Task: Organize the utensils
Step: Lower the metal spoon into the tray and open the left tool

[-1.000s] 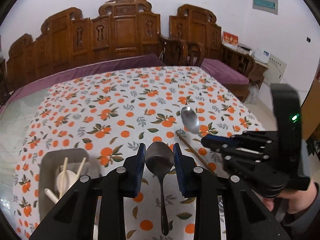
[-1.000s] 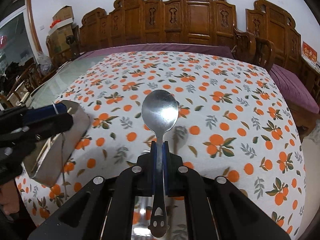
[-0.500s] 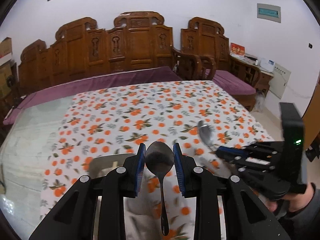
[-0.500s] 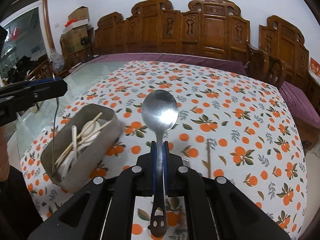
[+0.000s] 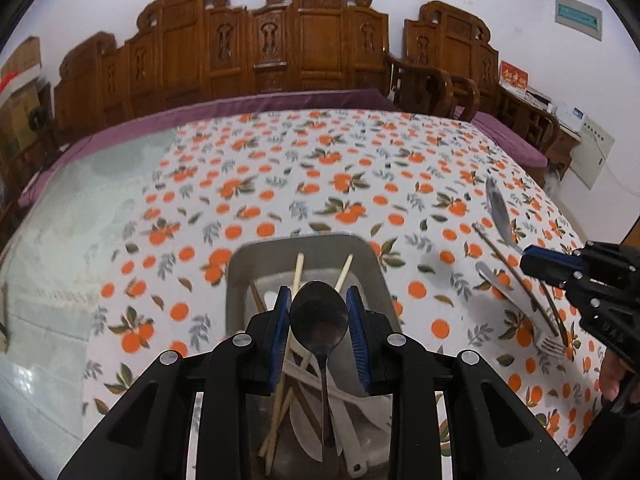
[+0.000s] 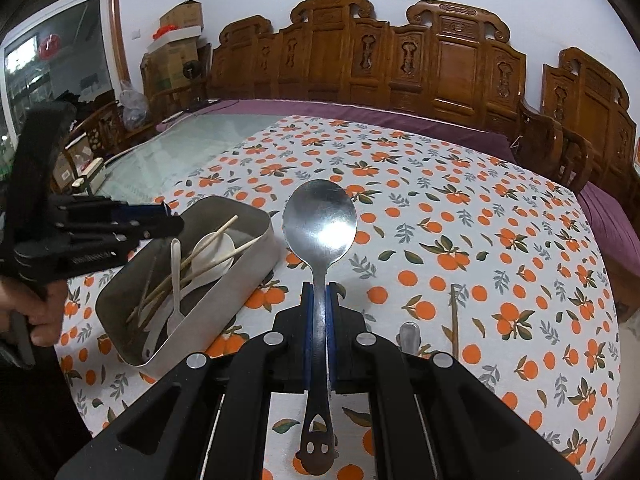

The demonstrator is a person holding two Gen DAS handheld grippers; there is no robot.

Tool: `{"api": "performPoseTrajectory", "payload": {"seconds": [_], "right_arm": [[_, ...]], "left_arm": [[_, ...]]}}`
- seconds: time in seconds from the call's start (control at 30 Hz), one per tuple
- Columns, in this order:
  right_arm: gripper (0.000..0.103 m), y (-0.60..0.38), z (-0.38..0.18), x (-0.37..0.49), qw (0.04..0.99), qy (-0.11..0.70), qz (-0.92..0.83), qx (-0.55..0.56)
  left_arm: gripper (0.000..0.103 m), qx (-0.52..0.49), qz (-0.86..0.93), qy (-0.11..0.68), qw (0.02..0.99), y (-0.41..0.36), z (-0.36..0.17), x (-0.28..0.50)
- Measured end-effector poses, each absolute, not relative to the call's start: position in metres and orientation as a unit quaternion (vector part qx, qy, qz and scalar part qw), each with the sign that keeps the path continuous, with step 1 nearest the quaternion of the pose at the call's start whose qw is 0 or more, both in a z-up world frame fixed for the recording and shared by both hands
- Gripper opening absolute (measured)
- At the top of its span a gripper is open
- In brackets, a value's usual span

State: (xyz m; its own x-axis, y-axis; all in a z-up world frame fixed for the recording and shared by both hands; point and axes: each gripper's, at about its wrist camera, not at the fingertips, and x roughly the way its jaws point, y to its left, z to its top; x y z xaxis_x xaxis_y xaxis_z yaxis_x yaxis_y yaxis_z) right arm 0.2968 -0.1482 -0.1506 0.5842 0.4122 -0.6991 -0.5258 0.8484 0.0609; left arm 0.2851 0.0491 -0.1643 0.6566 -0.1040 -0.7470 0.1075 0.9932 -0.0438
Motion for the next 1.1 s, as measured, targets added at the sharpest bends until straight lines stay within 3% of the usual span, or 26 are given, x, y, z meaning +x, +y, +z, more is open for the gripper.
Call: {"api": "performPoseTrajectory", "payload": {"seconds": [0.7,0.83,1.1], "right_arm": [[0.007,-0.137,-0.160,0.296,0.880,0.380,0.272,-0.084],[0.007,-0.136,-0.159,0.294,0.882,0.376,0.273,-0.083],[0.007,-0.131,-0.153,0.289,0.883,0.371,0.279,-0.075]], "left_arm": [[0.027,0.012,-0.050,0.436,0.898,0.050,-0.195,0.292],[0.041,0.012,-0.046,0.429,0.902,0.051,-0.190,0.291],[0.050,0.017,-0.032,0.414,0.910,0.058,-0.179,0.288]]}}
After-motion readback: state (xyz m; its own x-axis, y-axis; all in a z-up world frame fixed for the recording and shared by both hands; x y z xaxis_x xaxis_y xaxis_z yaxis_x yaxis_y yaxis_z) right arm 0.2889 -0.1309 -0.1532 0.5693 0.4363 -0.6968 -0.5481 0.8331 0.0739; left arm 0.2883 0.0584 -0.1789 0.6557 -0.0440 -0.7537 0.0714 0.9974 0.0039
